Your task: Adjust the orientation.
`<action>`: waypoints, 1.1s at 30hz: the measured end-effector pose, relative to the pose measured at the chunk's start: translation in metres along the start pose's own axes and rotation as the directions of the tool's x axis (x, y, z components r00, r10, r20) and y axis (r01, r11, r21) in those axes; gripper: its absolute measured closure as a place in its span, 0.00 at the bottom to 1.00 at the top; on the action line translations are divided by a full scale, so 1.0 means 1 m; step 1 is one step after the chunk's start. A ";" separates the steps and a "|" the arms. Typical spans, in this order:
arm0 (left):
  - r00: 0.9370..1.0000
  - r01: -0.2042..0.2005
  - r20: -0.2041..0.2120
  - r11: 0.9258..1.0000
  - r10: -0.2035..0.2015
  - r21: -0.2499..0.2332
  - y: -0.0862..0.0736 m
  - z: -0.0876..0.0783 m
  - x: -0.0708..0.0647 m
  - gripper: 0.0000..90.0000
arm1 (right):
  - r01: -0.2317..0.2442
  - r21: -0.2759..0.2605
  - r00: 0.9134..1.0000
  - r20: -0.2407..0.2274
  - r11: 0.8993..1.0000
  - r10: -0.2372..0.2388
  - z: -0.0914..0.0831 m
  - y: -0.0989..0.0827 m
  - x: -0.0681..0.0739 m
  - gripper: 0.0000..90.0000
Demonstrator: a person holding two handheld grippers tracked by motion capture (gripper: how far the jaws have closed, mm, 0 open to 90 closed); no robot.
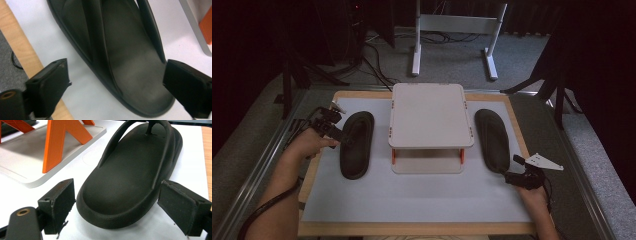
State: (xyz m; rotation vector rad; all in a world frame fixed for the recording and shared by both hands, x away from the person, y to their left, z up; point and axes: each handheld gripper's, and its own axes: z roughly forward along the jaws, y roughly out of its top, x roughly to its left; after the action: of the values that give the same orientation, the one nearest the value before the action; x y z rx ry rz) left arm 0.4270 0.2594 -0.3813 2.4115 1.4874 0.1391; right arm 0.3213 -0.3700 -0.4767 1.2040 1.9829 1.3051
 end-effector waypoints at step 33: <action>0.999 0.026 0.030 1.000 -0.026 0.013 0.017 0.047 0.019 0.76 | -0.007 -0.017 1.000 -0.001 1.000 0.007 -0.001 0.000 -0.001 0.16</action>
State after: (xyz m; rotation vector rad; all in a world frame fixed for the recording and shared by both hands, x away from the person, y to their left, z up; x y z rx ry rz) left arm 0.4619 0.2597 -0.4223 2.3923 1.5104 0.0878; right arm 0.3207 -0.3713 -0.4763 1.2036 1.9662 1.3241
